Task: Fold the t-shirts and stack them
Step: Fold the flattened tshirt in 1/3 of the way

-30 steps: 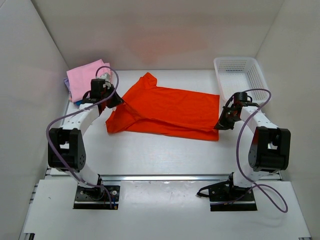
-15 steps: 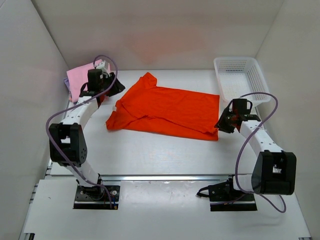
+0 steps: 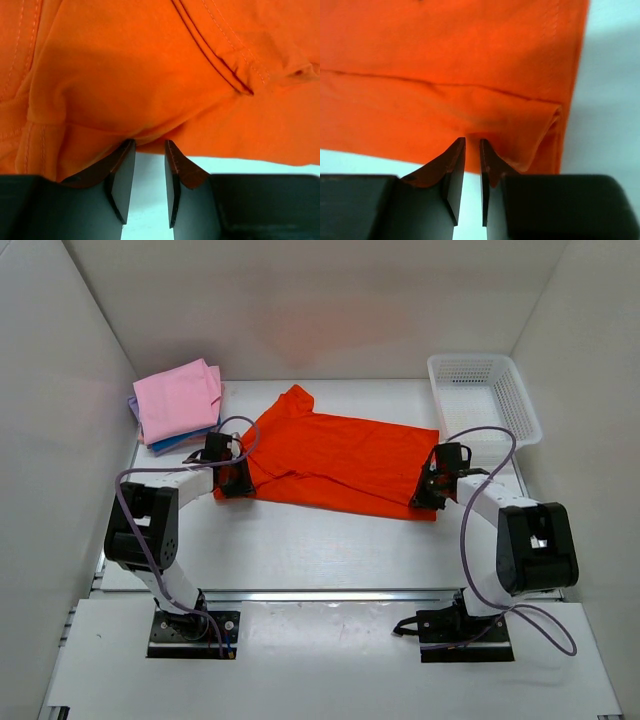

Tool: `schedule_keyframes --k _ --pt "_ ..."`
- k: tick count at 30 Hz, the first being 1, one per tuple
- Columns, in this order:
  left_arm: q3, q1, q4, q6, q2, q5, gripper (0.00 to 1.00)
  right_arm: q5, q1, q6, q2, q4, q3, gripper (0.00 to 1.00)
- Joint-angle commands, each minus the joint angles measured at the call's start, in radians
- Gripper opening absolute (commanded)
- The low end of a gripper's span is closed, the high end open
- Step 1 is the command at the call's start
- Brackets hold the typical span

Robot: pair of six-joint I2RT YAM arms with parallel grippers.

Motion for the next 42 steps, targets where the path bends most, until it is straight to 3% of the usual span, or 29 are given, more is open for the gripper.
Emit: schedule_keyframes --k 1,8,11,14,16,17,19,22,29,32,38,42 --pt "0.047 -0.008 -0.006 0.036 0.013 -0.041 0.40 0.068 -0.045 -0.037 0.012 0.085 0.019 0.16" --pt "0.026 0.001 -0.004 0.051 0.006 -0.056 0.40 0.130 -0.064 -0.045 -0.138 0.191 -0.018 0.21" --pt "0.033 -0.002 -0.015 0.056 0.007 -0.064 0.40 0.174 -0.045 -0.051 -0.187 0.141 -0.025 0.20" --pt "0.046 -0.003 -0.022 0.067 0.024 -0.090 0.41 0.100 -0.059 -0.049 -0.223 0.113 -0.065 0.09" --pt "0.053 0.006 -0.041 0.064 0.044 -0.092 0.31 0.069 -0.044 -0.049 -0.238 0.133 -0.128 0.00" --pt "0.055 0.006 -0.055 0.074 0.047 -0.087 0.28 0.049 -0.039 -0.046 -0.243 0.152 -0.145 0.00" --pt "0.078 -0.012 -0.088 0.073 0.082 -0.082 0.10 0.004 -0.007 -0.048 -0.202 0.183 -0.159 0.00" --pt "0.125 -0.060 -0.165 0.102 0.124 -0.088 0.01 -0.040 0.053 -0.054 -0.119 0.209 -0.131 0.00" --pt "0.129 -0.121 -0.291 0.123 0.136 -0.102 0.00 -0.056 0.111 -0.048 -0.009 0.206 -0.050 0.00" --pt "0.092 -0.128 -0.321 0.122 0.069 -0.110 0.00 -0.054 0.107 -0.055 0.009 0.240 -0.035 0.00" --pt "0.035 -0.140 -0.413 0.126 -0.042 -0.142 0.00 -0.096 0.093 -0.068 0.116 0.151 0.031 0.00" --pt "-0.009 -0.129 -0.489 0.152 -0.117 -0.171 0.00 -0.090 0.094 -0.054 0.077 0.094 -0.027 0.00"
